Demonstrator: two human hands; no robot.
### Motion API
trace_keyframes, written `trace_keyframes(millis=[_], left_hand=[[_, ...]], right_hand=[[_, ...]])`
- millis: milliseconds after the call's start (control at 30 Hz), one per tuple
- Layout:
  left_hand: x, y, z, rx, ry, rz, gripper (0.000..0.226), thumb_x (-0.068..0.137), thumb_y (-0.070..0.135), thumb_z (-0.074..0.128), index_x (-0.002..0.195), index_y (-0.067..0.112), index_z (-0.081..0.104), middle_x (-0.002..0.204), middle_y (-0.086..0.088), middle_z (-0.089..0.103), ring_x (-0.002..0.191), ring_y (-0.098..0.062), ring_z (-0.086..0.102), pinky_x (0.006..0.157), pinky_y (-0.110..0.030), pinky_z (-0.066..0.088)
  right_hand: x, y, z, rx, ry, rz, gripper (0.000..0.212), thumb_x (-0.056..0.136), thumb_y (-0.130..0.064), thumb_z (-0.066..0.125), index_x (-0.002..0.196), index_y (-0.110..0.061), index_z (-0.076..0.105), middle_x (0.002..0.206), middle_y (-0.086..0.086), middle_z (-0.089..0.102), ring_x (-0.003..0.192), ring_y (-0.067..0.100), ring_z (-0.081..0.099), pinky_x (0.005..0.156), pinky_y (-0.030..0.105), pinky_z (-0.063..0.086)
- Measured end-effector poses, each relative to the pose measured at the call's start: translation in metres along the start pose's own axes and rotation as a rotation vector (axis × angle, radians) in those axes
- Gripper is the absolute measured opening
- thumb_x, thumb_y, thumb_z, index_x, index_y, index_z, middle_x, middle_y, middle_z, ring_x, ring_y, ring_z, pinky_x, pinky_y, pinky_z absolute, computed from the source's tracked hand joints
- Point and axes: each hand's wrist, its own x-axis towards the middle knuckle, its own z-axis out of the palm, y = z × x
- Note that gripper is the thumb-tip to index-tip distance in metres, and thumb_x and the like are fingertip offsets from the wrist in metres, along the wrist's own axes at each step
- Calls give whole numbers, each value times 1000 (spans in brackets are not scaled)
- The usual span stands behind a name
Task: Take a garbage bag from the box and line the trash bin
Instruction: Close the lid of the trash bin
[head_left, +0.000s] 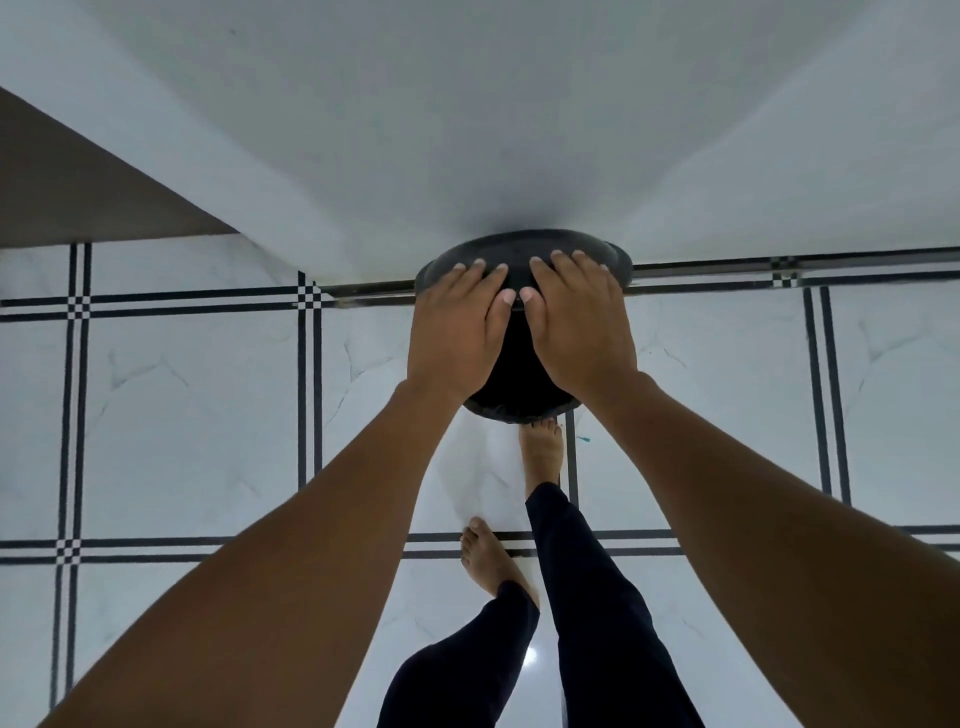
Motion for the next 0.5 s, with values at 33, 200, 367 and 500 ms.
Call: trace_keyframes(millis=[33, 200, 367, 500], left_hand=[[-2, -2, 6, 4, -19, 2, 57, 107, 40, 25, 141, 11, 60, 143, -13, 62, 138, -26, 52, 120, -43, 35], [-15, -20, 51, 59, -223, -17, 56, 108, 46, 26, 156, 21, 39, 163, -10, 38, 153, -29, 28, 125, -46, 24], [-25, -33, 106, 220, -406, 7, 57, 109, 46, 30, 161, 24, 23, 170, -12, 16, 157, -32, 12, 127, -47, 15], [-34, -40, 137, 288, -429, -7, 59, 108, 46, 35, 161, 25, 22, 170, -14, 13, 158, -35, 8, 127, -50, 16]], right_hand=[[-2, 1, 5, -1, -26, 11, 52, 106, -38, 27, 146, -12, 50, 150, 14, 51, 144, 33, 40, 119, 51, 30], [-11, 15, 50, -45, -197, 54, 53, 106, -39, 32, 154, -16, 37, 160, 11, 38, 151, 32, 28, 119, 48, 31], [-24, 30, 109, -58, -343, 81, 55, 107, -41, 31, 157, -18, 28, 165, 11, 28, 154, 32, 21, 120, 47, 28], [-42, 40, 140, -74, -382, 85, 56, 106, -40, 36, 157, -16, 31, 165, 12, 28, 154, 33, 20, 120, 48, 28]])
